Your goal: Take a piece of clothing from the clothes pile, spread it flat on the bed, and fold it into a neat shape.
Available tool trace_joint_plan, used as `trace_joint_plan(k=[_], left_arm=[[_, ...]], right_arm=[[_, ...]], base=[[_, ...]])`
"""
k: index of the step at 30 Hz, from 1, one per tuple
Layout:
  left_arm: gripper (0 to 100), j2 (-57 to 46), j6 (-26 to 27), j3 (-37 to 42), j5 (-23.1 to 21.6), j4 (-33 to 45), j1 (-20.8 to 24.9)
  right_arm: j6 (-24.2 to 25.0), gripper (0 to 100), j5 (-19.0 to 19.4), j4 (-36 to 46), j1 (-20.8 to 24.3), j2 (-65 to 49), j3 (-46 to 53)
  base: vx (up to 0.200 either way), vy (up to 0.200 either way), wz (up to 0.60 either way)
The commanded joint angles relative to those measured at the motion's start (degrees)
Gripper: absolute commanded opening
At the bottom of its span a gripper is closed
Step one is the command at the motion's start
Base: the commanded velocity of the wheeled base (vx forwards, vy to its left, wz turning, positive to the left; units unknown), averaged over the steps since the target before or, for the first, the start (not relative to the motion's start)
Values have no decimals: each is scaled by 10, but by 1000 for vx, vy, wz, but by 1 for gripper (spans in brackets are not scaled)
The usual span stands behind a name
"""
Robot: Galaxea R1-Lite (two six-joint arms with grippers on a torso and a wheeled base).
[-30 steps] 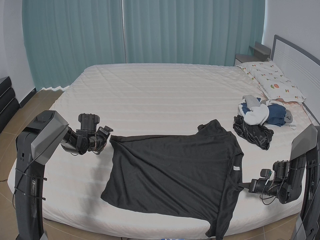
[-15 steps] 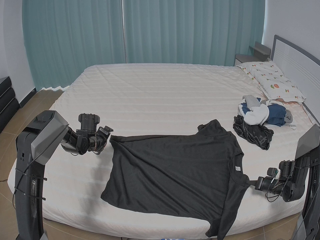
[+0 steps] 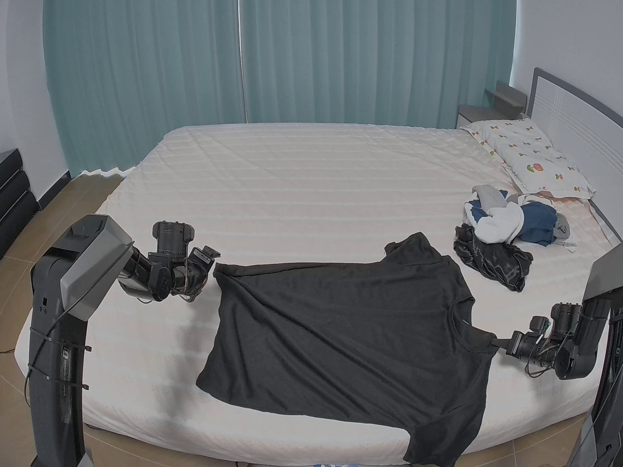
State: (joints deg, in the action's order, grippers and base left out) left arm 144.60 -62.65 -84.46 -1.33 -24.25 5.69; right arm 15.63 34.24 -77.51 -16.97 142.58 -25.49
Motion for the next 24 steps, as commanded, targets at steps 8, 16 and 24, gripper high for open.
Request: trace_joint_plan(k=[8, 16, 24], left_arm=[[100, -2, 0, 2, 0, 0, 0], [100, -4, 0, 4, 0, -1, -1], [100, -15, -1, 10, 0, -2, -4]], right_arm=[[-2, 0, -1, 20, -31, -5, -18], [-17, 0, -1, 31, -37, -5, -9], [-53, 100, -12, 47, -34, -21, 6]], base=[[0, 0, 0], [0, 0, 0], [0, 0, 0]])
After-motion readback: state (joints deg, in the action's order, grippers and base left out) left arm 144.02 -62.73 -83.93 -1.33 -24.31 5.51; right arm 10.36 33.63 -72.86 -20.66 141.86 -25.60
